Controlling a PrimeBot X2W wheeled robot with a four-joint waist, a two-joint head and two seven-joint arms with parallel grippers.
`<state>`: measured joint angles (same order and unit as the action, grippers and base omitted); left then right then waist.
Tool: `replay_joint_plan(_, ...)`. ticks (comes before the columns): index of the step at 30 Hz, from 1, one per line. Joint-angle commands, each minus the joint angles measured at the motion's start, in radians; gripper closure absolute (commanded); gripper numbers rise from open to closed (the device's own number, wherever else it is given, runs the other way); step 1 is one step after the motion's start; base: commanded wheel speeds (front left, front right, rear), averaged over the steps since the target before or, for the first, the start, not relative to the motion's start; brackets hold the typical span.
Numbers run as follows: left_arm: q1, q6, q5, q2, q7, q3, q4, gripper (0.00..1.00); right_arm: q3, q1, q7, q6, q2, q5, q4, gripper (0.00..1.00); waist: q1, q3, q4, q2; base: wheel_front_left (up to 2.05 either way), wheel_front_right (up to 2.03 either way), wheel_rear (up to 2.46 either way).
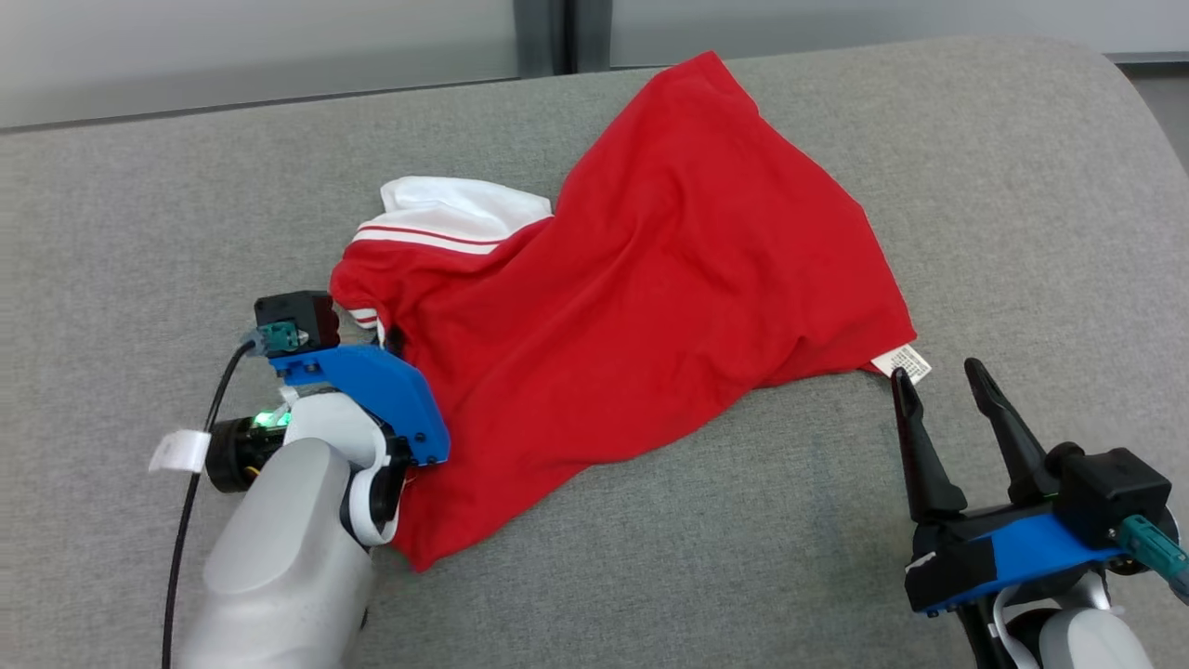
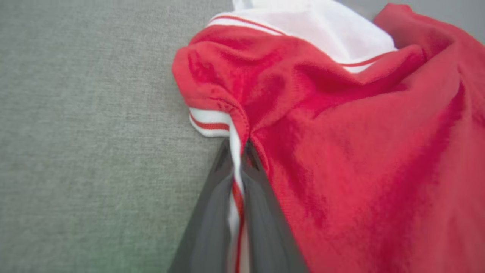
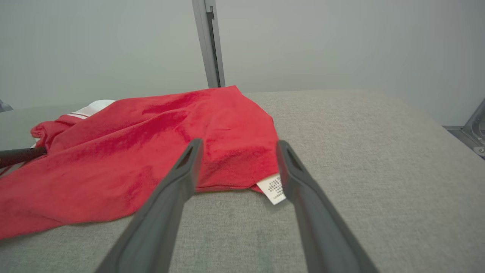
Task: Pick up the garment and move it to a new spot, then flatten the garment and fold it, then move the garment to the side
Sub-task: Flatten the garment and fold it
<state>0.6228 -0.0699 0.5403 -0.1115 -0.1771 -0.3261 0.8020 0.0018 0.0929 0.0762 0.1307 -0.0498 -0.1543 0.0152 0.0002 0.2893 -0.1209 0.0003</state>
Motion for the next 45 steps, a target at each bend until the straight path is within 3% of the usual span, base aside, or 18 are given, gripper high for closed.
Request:
replay_joint_plan(1, -0.014, 0.009, 0.005, 0.0, 0.041, 0.009, -0.019, 1.0, -0.003, -0.002, 0.003, 0.0, -0.001, 0.0, 0.001, 0.0, -0.0002, -0.01, 0.009, -0.0003, 0.0, 0.0, 0.0)
replay_joint_plan(6, -0.067, 0.06, -0.002, -0.003, 0.221, 0.011, -0.16, 1.0, 0.001, -0.016, 0.0, 0.0, -0.001, -0.002, 0.002, 0.0, -0.0002, -0.054, 0.041, -0.0003, 0.0, 0.0, 0.0)
replay_joint_plan(11, -0.18, 0.1, 0.017, -0.022, 0.259, 0.001, -0.398, 1.0, -0.008, -0.039, -0.008, 0.0, -0.002, -0.006, 0.005, 0.0, -0.0002, -0.101, 0.07, -0.0003, 0.0, 0.0, 0.0)
replay_joint_plan(14, -0.268, 0.079, 0.004, -0.043, 0.221, -0.025, -0.581, 1.0, -0.02, -0.053, -0.01, 0.0, -0.002, -0.005, 0.002, 0.0, -0.0002, -0.122, 0.085, -0.0003, 0.0, 0.0, 0.0)
replay_joint_plan(21, -0.393, 0.06, 0.086, -0.06, 0.073, -0.048, -0.985, 1.0, -0.053, -0.074, -0.013, 0.0, -0.002, 0.003, -0.013, 0.0, -0.0002, -0.141, 0.115, -0.0003, 0.0, 0.0, 0.0)
replay_joint_plan(27, -0.342, 0.048, 0.161, -0.097, -0.076, -0.033, -1.163, 1.0, -0.053, -0.063, 0.0, 0.0, -0.002, -0.016, -0.011, 0.0, -0.0002, -0.133, 0.105, -0.0003, 0.0, 0.0, 0.0)
replay_joint_plan(30, -0.287, 0.045, 0.19, -0.122, -0.123, 0.004, -1.142, 1.0, -0.043, -0.05, 0.007, 0.0, -0.001, -0.025, -0.004, 0.0, -0.0002, -0.115, 0.09, -0.0003, 0.0, 0.0, 0.0)
replay_joint_plan(33, -0.195, 0.041, 0.161, -0.177, -0.128, 0.068, -0.981, 1.0, -0.02, -0.025, 0.016, 0.0, -0.002, -0.036, 0.005, 0.0, -0.0002, -0.077, 0.057, -0.0003, 0.0, 0.0, 0.0)
replay_joint_plan(39, -0.074, 0.072, 0.01, -0.287, -0.039, 0.073, -0.655, 1.0, 0.02, 0.023, 0.034, 0.0, -0.002, -0.046, 0.018, 0.0, -0.0002, -0.008, -0.014, -0.0003, 0.0, 0.0, 0.0)
replay_joint_plan(45, 0.047, 0.067, -0.094, -0.337, 0.056, 0.063, -0.469, 1.0, 0.027, 0.052, 0.053, 0.0, -0.002, -0.05, 0.032, 0.0, -0.0002, 0.051, -0.062, -0.0003, 0.0, 0.0, 0.0)
